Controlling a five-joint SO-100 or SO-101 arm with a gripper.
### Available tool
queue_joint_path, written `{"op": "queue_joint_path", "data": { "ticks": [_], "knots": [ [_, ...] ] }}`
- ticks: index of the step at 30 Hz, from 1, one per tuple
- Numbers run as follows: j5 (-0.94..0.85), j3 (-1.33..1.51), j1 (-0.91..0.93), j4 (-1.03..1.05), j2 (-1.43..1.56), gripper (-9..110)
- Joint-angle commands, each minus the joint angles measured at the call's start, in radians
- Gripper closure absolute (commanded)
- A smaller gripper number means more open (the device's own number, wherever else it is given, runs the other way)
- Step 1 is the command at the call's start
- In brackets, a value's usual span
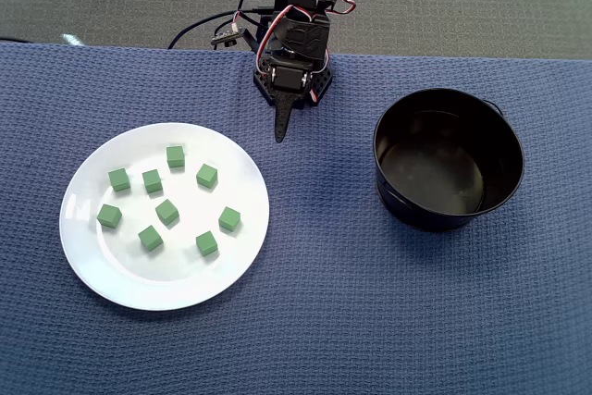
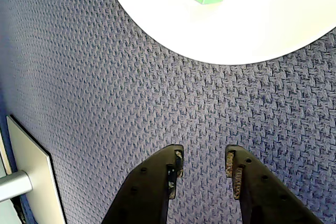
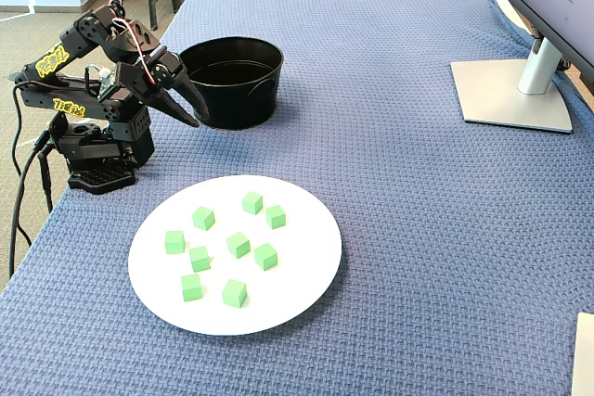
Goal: Pick up the green cubes from the white plate and place them in the black recipient
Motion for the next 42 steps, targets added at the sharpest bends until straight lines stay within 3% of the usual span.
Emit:
{"op": "queue_joint_path", "data": {
  "ticks": [1,13,16,21,29,34,42],
  "knots": [
    [0.006,0.014,-0.115,-0.17,-0.264,101],
    [0.066,-0.028,-0.086,-0.184,-0.311,99],
    [0.163,-0.124,-0.008,-0.21,-0.443,88],
    [0.285,-0.319,0.112,-0.302,-0.795,93],
    [0.416,-0.6,0.212,-0.268,-1.146,79],
    [0.385,-0.706,0.229,-0.275,-1.335,81],
    [0.155,-0.857,0.206,-0.144,-1.562,83]
  ]
}}
